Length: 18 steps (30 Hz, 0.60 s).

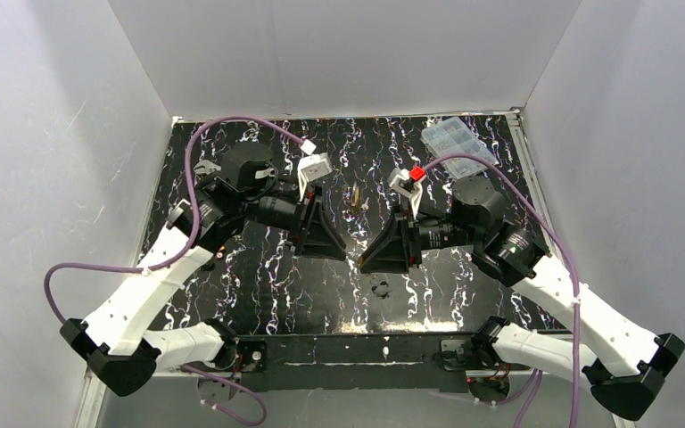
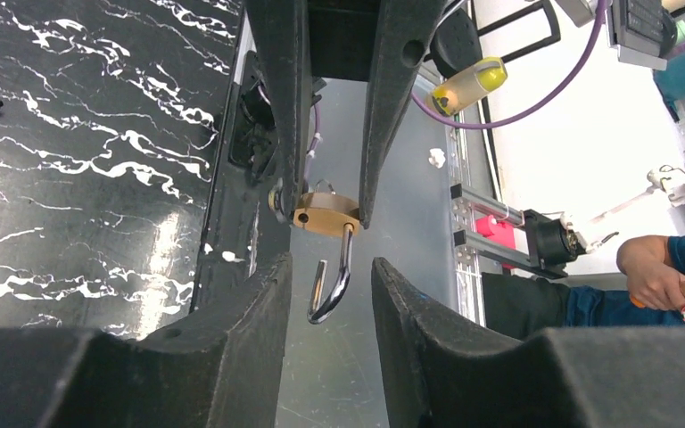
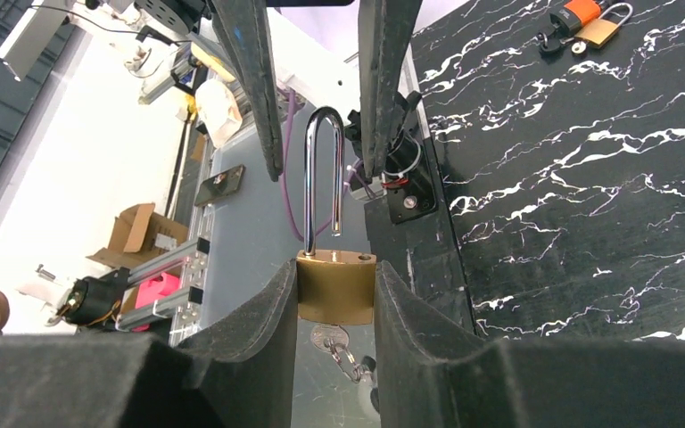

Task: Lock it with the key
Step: Lock the lock.

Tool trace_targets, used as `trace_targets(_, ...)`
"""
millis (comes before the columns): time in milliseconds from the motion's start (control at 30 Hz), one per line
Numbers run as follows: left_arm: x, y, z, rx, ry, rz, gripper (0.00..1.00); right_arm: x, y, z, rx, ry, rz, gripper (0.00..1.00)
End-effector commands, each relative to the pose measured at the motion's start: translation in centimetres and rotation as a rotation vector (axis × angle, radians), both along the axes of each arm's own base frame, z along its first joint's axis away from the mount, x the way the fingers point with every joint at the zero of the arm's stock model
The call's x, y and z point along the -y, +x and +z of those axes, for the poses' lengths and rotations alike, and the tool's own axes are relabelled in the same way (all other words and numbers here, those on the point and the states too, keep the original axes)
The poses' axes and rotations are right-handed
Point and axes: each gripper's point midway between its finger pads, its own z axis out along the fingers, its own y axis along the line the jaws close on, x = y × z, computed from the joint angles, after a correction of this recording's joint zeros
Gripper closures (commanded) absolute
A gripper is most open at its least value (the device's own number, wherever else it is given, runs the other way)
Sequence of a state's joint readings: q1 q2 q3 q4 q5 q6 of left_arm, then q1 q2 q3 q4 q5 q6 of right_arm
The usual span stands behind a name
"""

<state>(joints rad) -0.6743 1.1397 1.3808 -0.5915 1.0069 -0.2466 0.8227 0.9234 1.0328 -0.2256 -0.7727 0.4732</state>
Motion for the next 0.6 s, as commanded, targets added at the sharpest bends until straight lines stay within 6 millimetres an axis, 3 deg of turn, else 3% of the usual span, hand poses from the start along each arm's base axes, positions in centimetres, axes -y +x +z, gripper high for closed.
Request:
trace_targets(0,-0.2,-0.7,0.3,0.025,0.027,-0.014,0.65,0.4,-0.1,3.1,0.055,0.069,-0.009,0.99)
trace_targets(133,-0.2,-0.6,0.4,0.038,0.033,-0.004,0.75,0.5,0.2,3.0,0.055,0.063,-0.022,0.99)
trace_targets(267,0.1,-0.1,0.6,0.029,0.049,0.029,1.0,0.5,0.3,2.9,0.053,0.059,-0.032,0.99)
trace_targets(300,0.3,-0.1,0.6,0.019,0.053,0.035,1.0,0.5,0.6,2.9,0.052,0.057,-0.045,0.99)
trace_targets(333,0.5,0.0,0.7,0.01,0.053,0.04,1.0,0.5,0.7,2.9,0.056,0.057,-0.058,0.91)
trace_targets(400,0.9,0.3,1.1,-0.009,0.046,0.071,1.0,0.5,1.4,3.1,0.064,0.062,-0.097,0.61)
trace_targets(467,1.4,1.2,2.1,-0.012,0.014,0.135,1.0,0.6,2.3,3.4,0.087,0.079,-0.161,0.38)
trace_targets(567,1.6,2.1,4.6,-0.028,-0.053,0.217,1.0,1.3,3.1,4.6,0.137,0.134,-0.246,0.31)
